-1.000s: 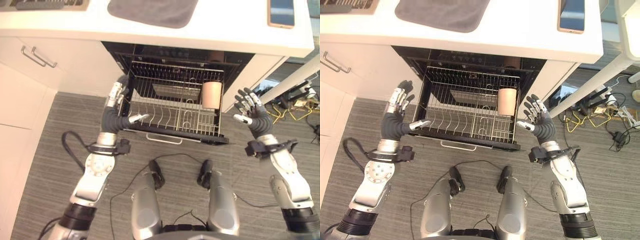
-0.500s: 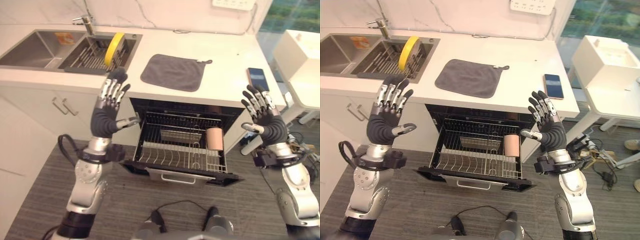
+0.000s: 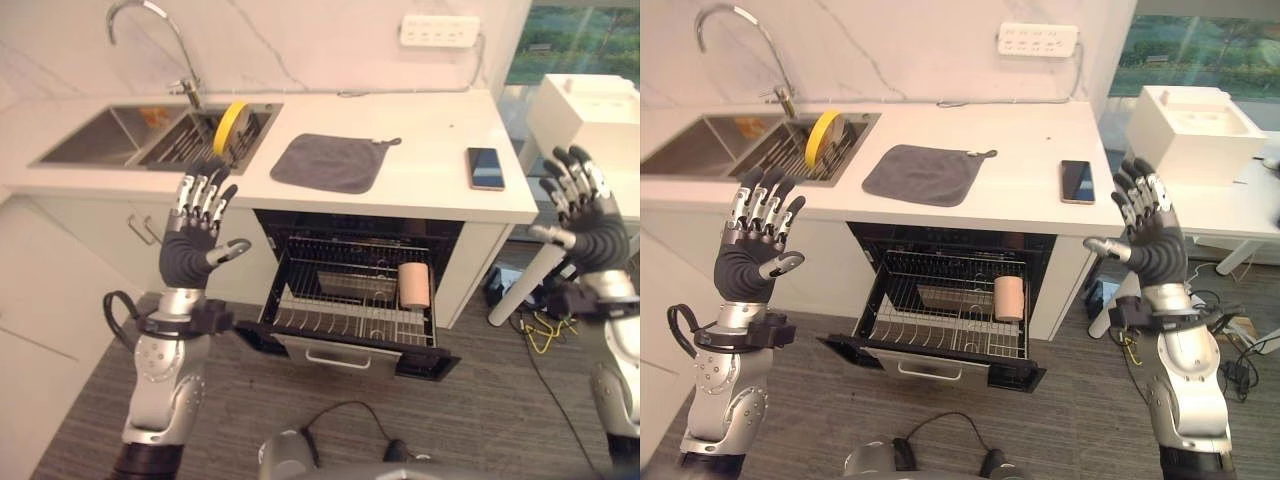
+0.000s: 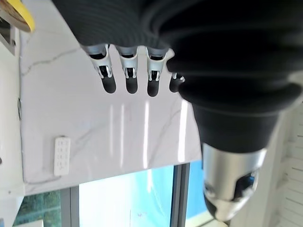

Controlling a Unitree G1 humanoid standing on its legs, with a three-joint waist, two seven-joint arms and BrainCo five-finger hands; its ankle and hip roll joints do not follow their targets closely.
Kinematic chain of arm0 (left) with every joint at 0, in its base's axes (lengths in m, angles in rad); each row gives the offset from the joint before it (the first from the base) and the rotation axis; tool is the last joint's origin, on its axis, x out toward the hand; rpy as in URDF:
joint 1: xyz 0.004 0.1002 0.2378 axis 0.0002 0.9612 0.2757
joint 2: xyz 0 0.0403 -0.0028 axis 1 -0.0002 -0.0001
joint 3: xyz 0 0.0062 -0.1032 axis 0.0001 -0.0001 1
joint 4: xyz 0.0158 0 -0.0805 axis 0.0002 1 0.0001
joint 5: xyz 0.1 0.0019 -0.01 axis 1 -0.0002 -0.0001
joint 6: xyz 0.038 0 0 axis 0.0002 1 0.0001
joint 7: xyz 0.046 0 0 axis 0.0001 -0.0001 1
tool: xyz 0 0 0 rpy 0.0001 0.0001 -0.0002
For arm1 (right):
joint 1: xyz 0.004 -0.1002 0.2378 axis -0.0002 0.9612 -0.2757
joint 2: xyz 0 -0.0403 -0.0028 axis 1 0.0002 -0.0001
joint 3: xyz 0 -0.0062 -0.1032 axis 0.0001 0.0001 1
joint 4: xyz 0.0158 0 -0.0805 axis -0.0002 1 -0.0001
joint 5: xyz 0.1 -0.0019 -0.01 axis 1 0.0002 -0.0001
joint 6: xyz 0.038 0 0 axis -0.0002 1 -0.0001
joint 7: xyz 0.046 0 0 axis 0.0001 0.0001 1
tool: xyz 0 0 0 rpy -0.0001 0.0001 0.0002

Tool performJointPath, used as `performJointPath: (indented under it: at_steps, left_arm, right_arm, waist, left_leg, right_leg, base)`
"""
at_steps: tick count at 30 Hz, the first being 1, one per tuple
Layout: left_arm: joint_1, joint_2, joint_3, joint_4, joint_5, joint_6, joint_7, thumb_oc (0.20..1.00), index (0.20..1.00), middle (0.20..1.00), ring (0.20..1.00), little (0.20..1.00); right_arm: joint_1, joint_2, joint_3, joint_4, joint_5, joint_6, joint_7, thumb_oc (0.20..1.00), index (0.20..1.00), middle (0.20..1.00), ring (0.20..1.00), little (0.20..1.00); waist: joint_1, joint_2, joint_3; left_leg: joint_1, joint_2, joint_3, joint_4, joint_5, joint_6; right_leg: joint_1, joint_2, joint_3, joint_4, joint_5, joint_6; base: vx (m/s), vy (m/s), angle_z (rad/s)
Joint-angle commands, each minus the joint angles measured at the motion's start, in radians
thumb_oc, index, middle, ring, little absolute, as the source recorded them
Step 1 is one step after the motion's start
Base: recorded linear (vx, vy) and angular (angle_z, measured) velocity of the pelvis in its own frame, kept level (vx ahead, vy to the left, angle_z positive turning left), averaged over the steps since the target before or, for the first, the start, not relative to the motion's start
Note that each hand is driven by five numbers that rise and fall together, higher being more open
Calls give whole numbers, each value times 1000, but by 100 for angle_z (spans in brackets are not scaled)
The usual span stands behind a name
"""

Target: Place the dishes in the dishwasher.

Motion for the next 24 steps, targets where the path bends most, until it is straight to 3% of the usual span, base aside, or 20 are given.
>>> performJointPath:
  at_steps: [1, 3, 6, 8, 9, 10, 12, 13, 14, 16, 17, 18, 20, 22, 23, 24]
  left_arm:
    - [-26, 35, 9, -57, -55, -38, 7, 1000, 1000, 1000, 1000, 1000]
    - [-25, 30, -5, -58, -39, -47, 14, 1000, 1000, 1000, 1000, 1000]
    - [-35, 33, -6, -38, -57, -53, 2, 1000, 1000, 1000, 1000, 1000]
    - [-67, 41, -10, -21, -24, -45, -6, 1000, 1000, 1000, 1000, 1000]
    - [-81, 49, -14, -14, -23, -34, -13, 1000, 1000, 1000, 1000, 1000]
    - [-99, 46, -24, -7, -58, 1, -44, 1000, 1000, 1000, 1000, 1000]
    - [-104, 38, -38, -1, -46, 13, -70, 1000, 1000, 1000, 1000, 1000]
    - [-95, 36, -45, -9, -30, 9, -65, 1000, 1000, 1000, 1000, 1000]
    - [-87, 36, -45, -20, -28, 10, -64, 1000, 1000, 1000, 1000, 1000]
    - [-88, 42, -39, -26, -44, 19, -68, 1000, 1000, 1000, 1000, 1000]
    - [-106, 58, -45, -10, -66, 29, -87, 1000, 1000, 1000, 1000, 1000]
    - [-109, 59, -52, -5, -73, 31, -97, 1000, 1000, 1000, 1000, 1000]
    - [-103, 63, -56, -7, -79, 28, -101, 1000, 1000, 1000, 1000, 1000]
    - [-91, 64, -61, -27, -80, 31, -97, 1000, 1000, 1000, 1000, 1000]
    - [-94, 66, -65, -31, -80, 32, -91, 1000, 1000, 1000, 1000, 1000]
    - [-102, 66, -68, -31, -76, 43, -85, 1000, 1000, 1000, 1000, 1000]
  right_arm:
    - [-10, -33, -40, -62, 7, -54, 13, 1000, 1000, 1000, 1000, 1000]
    - [-2, -49, -56, -64, 25, -52, 29, 1000, 1000, 1000, 1000, 1000]
    - [-5, -66, -67, -62, 33, -39, 37, 1000, 1000, 1000, 1000, 1000]
    - [-5, -46, -74, -69, 16, -37, 28, 1000, 1000, 1000, 1000, 1000]
    - [4, -34, -75, -74, 8, -44, 22, 1000, 1000, 1000, 1000, 1000]
    - [29, -9, -85, -87, -4, -53, 6, 1000, 1000, 1000, 1000, 1000]
    - [49, 21, -81, -97, -17, -56, 3, 1000, 1000, 1000, 1000, 1000]
    - [47, 27, -72, -97, -35, -44, 5, 1000, 1000, 1000, 1000, 1000]
    - [38, 29, -59, -92, -66, -42, -7, 1000, 1000, 1000, 1000, 1000]
    - [28, 19, -46, -91, -47, -39, -22, 1000, 1000, 1000, 1000, 1000]
    - [59, 15, -57, -90, -9, -54, -31, 1000, 1000, 1000, 1000, 1000]
    - [81, 10, -70, -89, -5, -60, -35, 1000, 1000, 1000, 1000, 1000]
    - [111, -3, -92, -91, 21, -66, -20, 1000, 1000, 1000, 1000, 1000]
    - [128, -19, -118, -89, 63, -72, -5, 1000, 1000, 1000, 1000, 1000]
    - [129, -20, -120, -92, 69, -75, -6, 1000, 1000, 1000, 1000, 1000]
    - [121, -17, -114, -84, 70, -81, -11, 1000, 1000, 1000, 1000, 1000]
  waist:
    - [4, -20, 14]
    - [-5, -15, -4]
    - [-21, -3, -16]
    - [-33, 2, -14]
    - [-35, 3, -10]
    - [-36, -3, -3]
    - [-30, -12, 8]
    - [-21, -11, 13]
    - [-10, -6, 16]
    - [-6, 6, 18]
    - [-36, 10, 8]
    - [-56, 6, 4]
    - [-75, 0, -2]
    - [-83, -14, -14]
    - [-86, -17, -12]
    - [-81, -11, -18]
  left_leg:
    - [146, -19, 36, -98, 11, 5]
    - [180, 21, 16, -153, 63, -18]
    - [207, 4, 12, -172, 3, -5]
    - [227, -48, 41, -203, -77, 24]
    - [229, -70, 40, -210, -90, 35]
    - [229, -132, 19, -228, -106, 59]
    - [241, -201, 1, -258, -124, 94]
    - [251, -217, 1, -274, -134, 103]
    - [262, -220, 8, -297, -132, 108]
    - [275, -219, 14, -347, -113, 117]
    - [267, -234, -3, -388, -81, 127]
    - [264, -246, -12, -394, -75, 134]
    - [263, -257, -9, -400, -71, 140]
    - [266, -278, 0, -406, -73, 132]
    - [265, -283, -10, -407, -79, 133]
    - [259, -274, 8, -406, -71, 129]
  right_leg:
    - [61, -88, 17, 24, -60, 54]
    - [49, -101, 35, 14, -46, 67]
    - [25, -160, 55, 43, -34, 108]
    - [3, -237, 48, 99, -16, 162]
    - [-8, -267, 48, 130, -9, 176]
    - [-34, -331, 64, 194, 65, 200]
    - [-101, -394, 65, 285, 168, 224]
    - [-133, -422, 48, 318, 211, 231]
    - [-147, -431, 30, 329, 209, 229]
    - [-155, -386, 47, 386, 154, 221]
    - [-143, -243, 85, 393, 52, 190]
    - [-134, -172, 104, 384, 18, 175]
    - [-122, -94, 114, 350, -12, 160]
    - [-85, -19, 99, 197, -36, 126]
    - [-84, -19, 110, 176, -18, 130]
    - [-63, -12, 98, 146, -53, 113]
  base:
    - [94, 404, -27]
    - [111, 553, -21]
    - [105, 720, -20]
    - [77, 777, 2]
    - [115, 901, 32]
    - [118, 833, 29]
    - [100, 692, 61]
    - [73, 492, 60]
    - [68, 384, 23]
    - [62, 339, -19]
    - [82, 322, -13]
    - [73, 245, 9]
    - [44, 51, 64]
    - [50, -78, 32]
    - [9, -163, -27]
    - [-11, -192, -46]
